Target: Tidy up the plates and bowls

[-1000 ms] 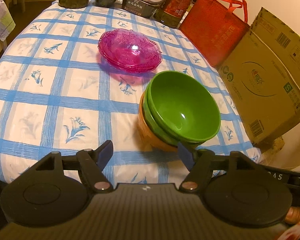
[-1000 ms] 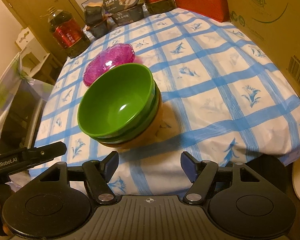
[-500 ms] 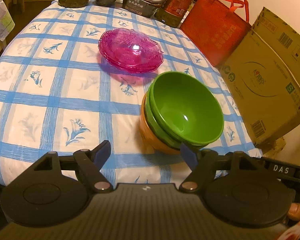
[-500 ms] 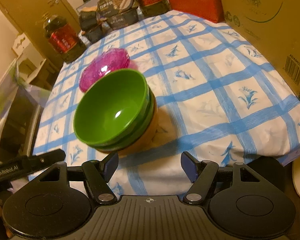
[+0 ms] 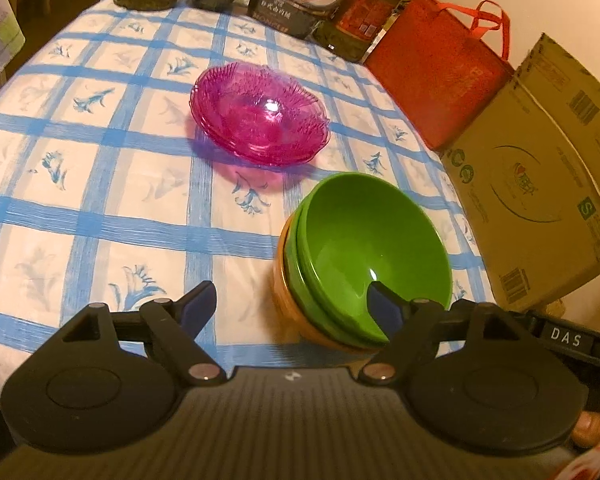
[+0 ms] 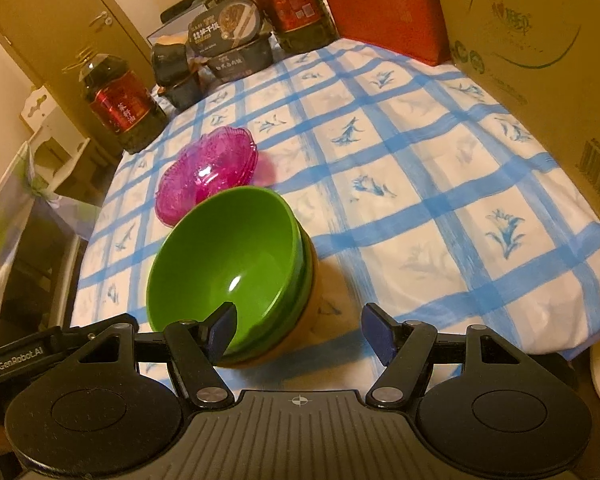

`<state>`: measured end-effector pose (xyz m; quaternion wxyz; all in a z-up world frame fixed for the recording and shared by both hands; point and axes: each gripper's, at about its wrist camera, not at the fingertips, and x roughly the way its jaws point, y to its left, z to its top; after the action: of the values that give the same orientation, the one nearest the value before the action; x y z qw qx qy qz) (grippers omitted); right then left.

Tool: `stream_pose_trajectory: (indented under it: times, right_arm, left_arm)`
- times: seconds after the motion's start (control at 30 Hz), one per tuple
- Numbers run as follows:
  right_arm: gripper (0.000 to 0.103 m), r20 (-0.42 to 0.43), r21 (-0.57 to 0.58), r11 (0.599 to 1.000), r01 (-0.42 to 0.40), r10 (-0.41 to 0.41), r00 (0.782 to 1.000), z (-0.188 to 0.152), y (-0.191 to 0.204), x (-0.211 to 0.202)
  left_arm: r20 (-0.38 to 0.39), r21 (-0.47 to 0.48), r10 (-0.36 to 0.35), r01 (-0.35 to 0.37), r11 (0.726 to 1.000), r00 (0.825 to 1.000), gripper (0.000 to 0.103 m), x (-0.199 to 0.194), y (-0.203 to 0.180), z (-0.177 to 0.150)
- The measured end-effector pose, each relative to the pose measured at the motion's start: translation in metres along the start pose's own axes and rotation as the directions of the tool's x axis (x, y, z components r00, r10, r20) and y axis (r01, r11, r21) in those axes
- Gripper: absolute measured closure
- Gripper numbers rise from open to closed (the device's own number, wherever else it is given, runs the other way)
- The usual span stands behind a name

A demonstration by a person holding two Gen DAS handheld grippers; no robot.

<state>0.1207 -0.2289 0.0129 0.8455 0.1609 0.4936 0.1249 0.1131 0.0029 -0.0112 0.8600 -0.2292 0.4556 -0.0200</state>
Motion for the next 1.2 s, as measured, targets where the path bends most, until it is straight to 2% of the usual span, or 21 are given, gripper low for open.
stream_pose_trajectory:
  times: [0.17,0.43,0.53,0.6,0.7,0.93,1.13,1.2]
  right_arm:
    - [0.034,-0.014,0.002,1.0,0.012,-0.012,1.0,0.006,0.002,0.015]
    - [0.034,-0.063,-0.02,1.0,0.024,-0.025,0.998,0.012,0.001,0.043]
    - [0.035,-0.08,-0.019,1.0,0.023,-0.025,0.996,0.014,0.002,0.051]
    - [0.036,-0.094,-0.021,0.999,0.028,-0.03,0.995,0.015,0.002,0.057]
    - [0.044,-0.117,-0.024,0.999,0.03,-0.032,0.993,0.015,0.001,0.065]
    - [0.055,-0.144,-0.022,0.999,0.036,-0.039,0.989,0.013,0.0,0.075]
    - [0.07,-0.151,-0.017,1.0,0.02,-0.023,0.988,0.013,-0.001,0.078]
    - [0.07,-0.151,-0.022,0.999,0.027,-0.03,0.988,0.013,0.001,0.079]
  left_arm:
    - [-0.024,-0.006,-0.018,0.018,1.0,1.0,0.028,0.02,-0.001,0.006]
    - [-0.086,0.008,-0.022,0.023,1.0,0.996,0.058,0.049,-0.004,0.011]
    - [-0.1,0.015,-0.019,0.021,1.0,0.995,0.064,0.057,-0.003,0.012]
    - [-0.104,0.019,-0.016,0.018,1.0,0.994,0.066,0.061,-0.003,0.013]
    - [-0.108,0.023,-0.011,0.014,1.0,0.994,0.067,0.065,-0.003,0.014]
    - [-0.127,0.051,-0.003,0.009,0.999,0.992,0.073,0.073,-0.005,0.016]
    - [-0.139,0.067,0.009,0.001,0.998,0.99,0.074,0.074,-0.007,0.017]
    - [-0.14,0.073,0.012,-0.001,0.997,0.99,0.074,0.074,-0.008,0.017]
